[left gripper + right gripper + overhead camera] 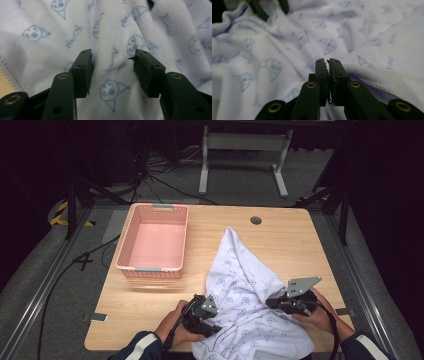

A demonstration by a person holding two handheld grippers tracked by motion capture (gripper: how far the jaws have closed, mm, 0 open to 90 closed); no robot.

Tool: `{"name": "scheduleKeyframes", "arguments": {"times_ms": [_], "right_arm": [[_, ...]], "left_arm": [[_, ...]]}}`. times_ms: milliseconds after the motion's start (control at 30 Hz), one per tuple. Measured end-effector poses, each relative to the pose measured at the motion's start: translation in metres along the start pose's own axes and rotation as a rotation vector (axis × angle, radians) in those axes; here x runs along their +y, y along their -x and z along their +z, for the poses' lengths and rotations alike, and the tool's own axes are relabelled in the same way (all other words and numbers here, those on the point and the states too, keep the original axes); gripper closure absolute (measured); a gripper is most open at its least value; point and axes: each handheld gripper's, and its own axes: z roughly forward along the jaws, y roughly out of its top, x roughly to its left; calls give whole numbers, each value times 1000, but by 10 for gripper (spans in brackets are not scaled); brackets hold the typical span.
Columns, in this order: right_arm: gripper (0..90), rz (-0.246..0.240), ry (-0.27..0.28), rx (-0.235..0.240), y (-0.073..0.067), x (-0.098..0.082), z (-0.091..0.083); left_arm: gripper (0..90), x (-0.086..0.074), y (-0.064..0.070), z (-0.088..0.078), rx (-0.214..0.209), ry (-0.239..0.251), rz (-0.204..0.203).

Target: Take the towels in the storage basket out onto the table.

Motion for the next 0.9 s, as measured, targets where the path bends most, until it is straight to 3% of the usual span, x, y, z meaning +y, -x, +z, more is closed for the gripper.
{"name": "scheduleKeyframes", "arguments": {"times_ms": [33,67,133,200,267,333,400,500,600,667,700,767,800,900], "right_arm": [[798,2,-25,38,-10,-4,6],[798,2,-25,38,-10,-4,6],[687,3,-54,30,-17,-6,9],[606,3,-38,17,-16,-5,2],[585,31,33,-51,-9,-1,-17],[602,70,113,-127,6,1,-40],[616,82,115,-249,23,0,-56],[613,172,69,-323,51,-15,-57],[569,265,39,-286,68,-34,-44],[538,271,15,-270,73,-39,-36],[534,264,13,-262,75,-41,-31],[519,232,2,-240,75,-39,-23],[521,183,-14,-213,72,-35,-17],[521,158,-18,-196,68,-32,-12]], "left_arm": [[457,-3,-1,-2,1,17,-18],[444,-3,-1,-2,1,17,-18],[430,-1,-4,-3,32,37,-19],[409,5,-7,-5,68,67,-24],[406,13,-12,-7,110,132,-9],[405,20,-17,-8,129,153,-9],[410,28,-24,-3,158,176,-8],[411,38,-34,9,166,166,2],[409,44,-41,21,158,154,6],[416,45,-45,28,166,121,7],[431,45,-48,31,143,112,-5],[441,43,-49,33,138,98,-13],[443,42,-49,31,138,91,-14],[460,39,-49,29,141,92,-5]]}}
